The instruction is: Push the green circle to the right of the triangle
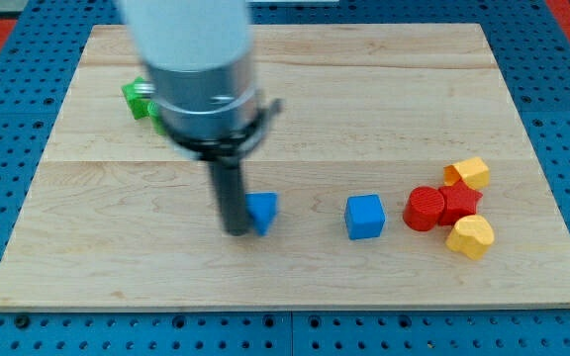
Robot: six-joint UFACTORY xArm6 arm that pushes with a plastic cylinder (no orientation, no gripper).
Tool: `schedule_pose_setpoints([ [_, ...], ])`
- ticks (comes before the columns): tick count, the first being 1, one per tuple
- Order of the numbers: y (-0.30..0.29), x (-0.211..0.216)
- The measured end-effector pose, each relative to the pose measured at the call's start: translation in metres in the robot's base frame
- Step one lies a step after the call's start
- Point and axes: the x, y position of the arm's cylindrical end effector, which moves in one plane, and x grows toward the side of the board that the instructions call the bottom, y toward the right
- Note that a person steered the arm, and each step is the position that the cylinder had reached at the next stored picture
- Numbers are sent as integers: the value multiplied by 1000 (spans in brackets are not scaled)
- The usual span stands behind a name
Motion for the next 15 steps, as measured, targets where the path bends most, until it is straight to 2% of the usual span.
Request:
schedule_pose_setpoints([
  [1, 81, -13],
  [2, 38, -13],
  [3, -57, -19],
  [5, -221, -151],
  [6, -273, -189],
  [7, -222, -218],
  [9, -133, -156],
  [11, -85, -96],
  [12, -22, -89],
  [13, 17, -122],
  [14, 55, -122],
  [15, 104, -98],
])
